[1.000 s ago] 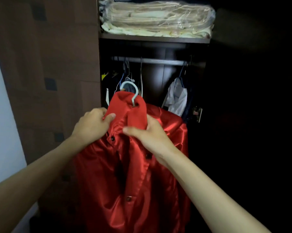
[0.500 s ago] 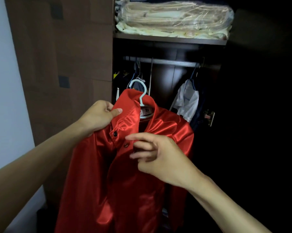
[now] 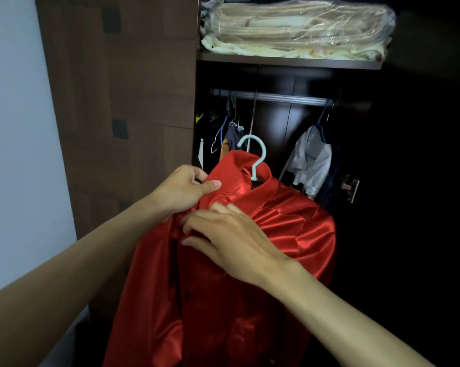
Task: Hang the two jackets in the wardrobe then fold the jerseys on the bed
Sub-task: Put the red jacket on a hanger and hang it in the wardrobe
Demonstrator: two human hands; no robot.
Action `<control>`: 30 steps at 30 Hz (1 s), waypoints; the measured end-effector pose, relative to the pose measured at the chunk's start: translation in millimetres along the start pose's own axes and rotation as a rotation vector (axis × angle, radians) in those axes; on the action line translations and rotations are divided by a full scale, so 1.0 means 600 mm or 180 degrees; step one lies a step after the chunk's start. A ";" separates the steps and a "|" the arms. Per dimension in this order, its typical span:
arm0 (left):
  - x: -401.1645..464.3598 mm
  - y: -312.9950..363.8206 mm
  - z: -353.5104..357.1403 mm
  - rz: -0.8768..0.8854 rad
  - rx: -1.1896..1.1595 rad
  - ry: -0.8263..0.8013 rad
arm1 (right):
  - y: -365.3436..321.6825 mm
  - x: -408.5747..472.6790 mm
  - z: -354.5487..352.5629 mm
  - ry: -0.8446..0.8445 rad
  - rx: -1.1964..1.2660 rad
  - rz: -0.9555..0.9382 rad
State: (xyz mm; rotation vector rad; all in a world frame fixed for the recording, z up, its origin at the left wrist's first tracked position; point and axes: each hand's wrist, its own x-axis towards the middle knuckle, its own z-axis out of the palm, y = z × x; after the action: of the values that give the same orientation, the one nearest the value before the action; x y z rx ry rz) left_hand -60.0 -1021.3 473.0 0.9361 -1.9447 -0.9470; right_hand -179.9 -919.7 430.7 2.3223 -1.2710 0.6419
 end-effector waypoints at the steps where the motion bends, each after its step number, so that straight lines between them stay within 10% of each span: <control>1: -0.001 -0.002 0.004 -0.0007 -0.0003 -0.0022 | -0.001 -0.002 0.005 0.0035 -0.0150 -0.0032; 12: 0.009 -0.008 -0.001 -0.0051 -0.0063 -0.0034 | 0.036 -0.021 -0.007 0.0020 -0.0721 0.0246; 30: 0.003 0.009 0.001 -0.0170 -0.0119 -0.0139 | 0.096 -0.035 -0.017 0.0282 0.1283 0.1446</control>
State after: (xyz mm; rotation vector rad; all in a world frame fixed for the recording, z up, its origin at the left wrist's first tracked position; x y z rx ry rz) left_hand -62.7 -1020.1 478.0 0.9573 -1.9400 -1.0389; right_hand -241.3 -928.9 434.5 2.2738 -1.7802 1.2343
